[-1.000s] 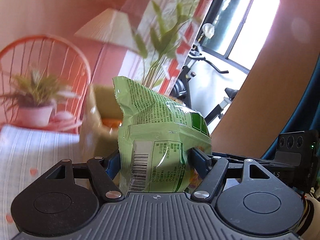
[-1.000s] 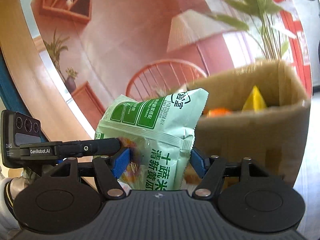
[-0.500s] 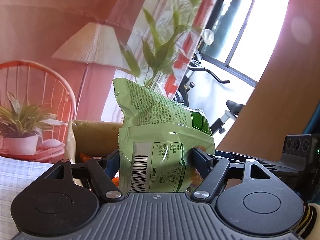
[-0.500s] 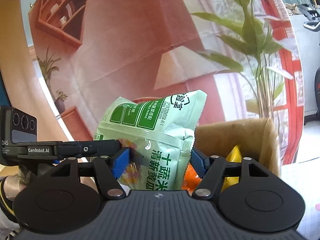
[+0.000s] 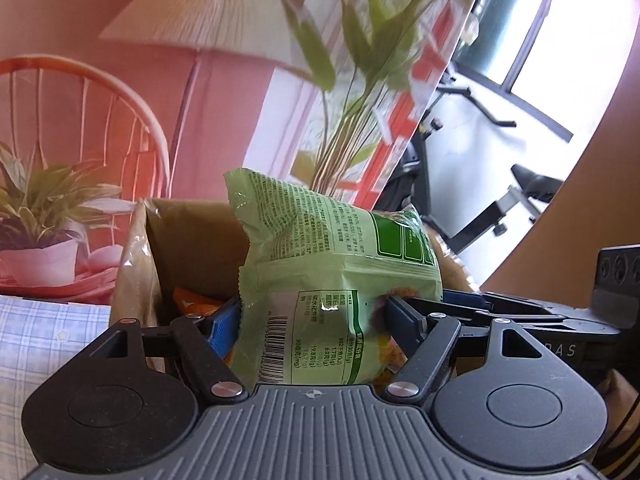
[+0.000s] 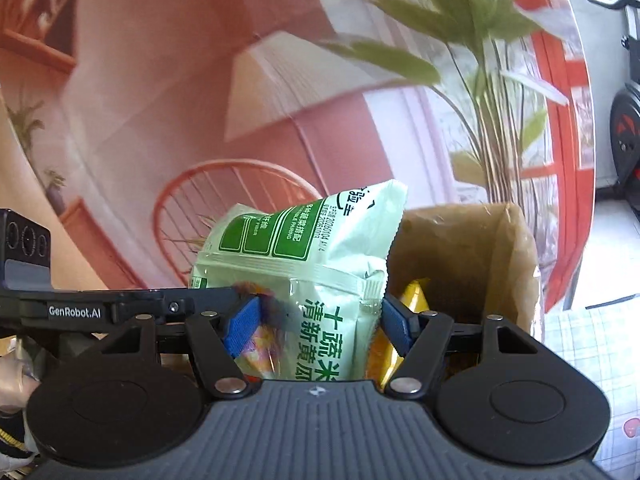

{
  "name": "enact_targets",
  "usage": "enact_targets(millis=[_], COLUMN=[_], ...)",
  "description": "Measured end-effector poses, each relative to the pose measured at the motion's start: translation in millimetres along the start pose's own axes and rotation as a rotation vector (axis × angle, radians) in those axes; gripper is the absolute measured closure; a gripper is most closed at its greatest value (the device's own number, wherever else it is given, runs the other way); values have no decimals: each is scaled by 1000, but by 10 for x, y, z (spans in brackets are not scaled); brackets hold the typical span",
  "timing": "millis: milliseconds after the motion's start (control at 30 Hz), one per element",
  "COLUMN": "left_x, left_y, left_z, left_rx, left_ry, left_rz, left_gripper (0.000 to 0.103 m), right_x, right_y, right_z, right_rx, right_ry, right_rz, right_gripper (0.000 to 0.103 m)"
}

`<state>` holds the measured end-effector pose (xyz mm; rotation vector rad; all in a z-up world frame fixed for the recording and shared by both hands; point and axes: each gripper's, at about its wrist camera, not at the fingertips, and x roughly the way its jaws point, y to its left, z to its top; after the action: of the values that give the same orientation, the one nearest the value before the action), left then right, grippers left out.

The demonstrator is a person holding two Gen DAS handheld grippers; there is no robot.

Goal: Organize snacks
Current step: 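Lift the light green bag with both tools and carry it over the box, then open both tools to drop the light green bag into the box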

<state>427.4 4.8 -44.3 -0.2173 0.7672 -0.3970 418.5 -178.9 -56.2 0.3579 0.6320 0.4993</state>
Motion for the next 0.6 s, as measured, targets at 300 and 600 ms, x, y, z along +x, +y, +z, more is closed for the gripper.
enact_targets(millis=[300, 600], left_x=[128, -34], left_y=[83, 164], left_z=[-29, -8], left_rx=[35, 10], left_ry=[47, 3], left_rz=[41, 57], left_gripper=[25, 36], right_x=[257, 339], right_y=[-46, 66], right_z=[-57, -83], right_rx=[-82, -154], right_ry=[80, 105], right_rz=[-128, -225], right_gripper=[36, 36])
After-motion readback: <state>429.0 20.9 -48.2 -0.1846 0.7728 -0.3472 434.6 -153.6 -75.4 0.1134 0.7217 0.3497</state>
